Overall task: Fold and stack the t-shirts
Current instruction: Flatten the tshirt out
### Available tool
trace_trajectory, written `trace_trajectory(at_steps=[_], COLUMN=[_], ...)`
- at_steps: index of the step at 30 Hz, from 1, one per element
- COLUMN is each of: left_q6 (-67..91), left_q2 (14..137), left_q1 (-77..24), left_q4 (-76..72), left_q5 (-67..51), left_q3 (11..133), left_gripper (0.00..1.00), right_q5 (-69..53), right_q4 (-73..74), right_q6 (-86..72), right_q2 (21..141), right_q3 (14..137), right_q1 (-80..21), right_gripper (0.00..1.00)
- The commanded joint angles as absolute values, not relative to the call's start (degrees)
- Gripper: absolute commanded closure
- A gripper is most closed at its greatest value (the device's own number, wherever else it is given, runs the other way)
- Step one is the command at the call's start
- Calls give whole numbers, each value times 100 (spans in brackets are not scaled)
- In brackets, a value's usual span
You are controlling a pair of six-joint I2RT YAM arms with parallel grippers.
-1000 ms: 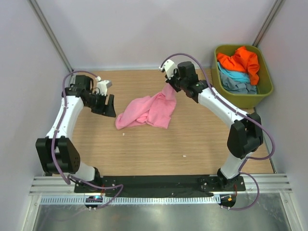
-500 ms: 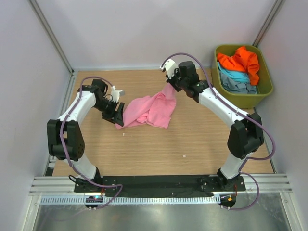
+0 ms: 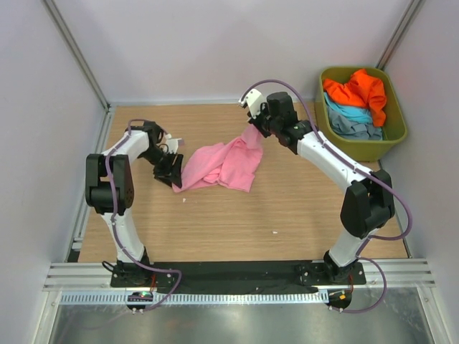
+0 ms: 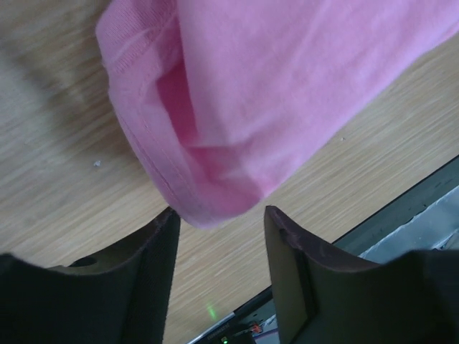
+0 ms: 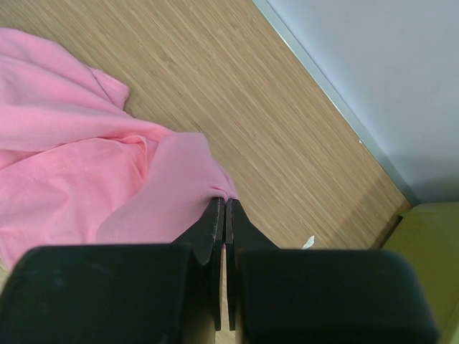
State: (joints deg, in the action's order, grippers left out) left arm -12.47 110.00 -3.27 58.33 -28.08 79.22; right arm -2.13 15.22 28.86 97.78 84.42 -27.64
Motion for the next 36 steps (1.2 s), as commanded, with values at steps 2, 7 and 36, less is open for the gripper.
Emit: trace_trajectory(at_steps=[2, 7, 36], left_q6=[-1090, -1011, -1213], left_q2=[11206, 11206, 7882], left_q1=[-229, -132, -167], left_q4=[5739, 5862, 5766], left_q5=[-2935, -3129, -2110], left_q3=[8428, 8683, 11390], left_gripper=[57, 97, 100], right_q5=[-211, -176, -26], right_q4=[1301, 1248, 1803], right_q6=[2962, 2988, 3146], right_q2=[9404, 9325, 6134], right_q3=[8438, 8315, 8632], right_q1=[-2769, -2777, -2971], right_gripper=[99, 99, 99])
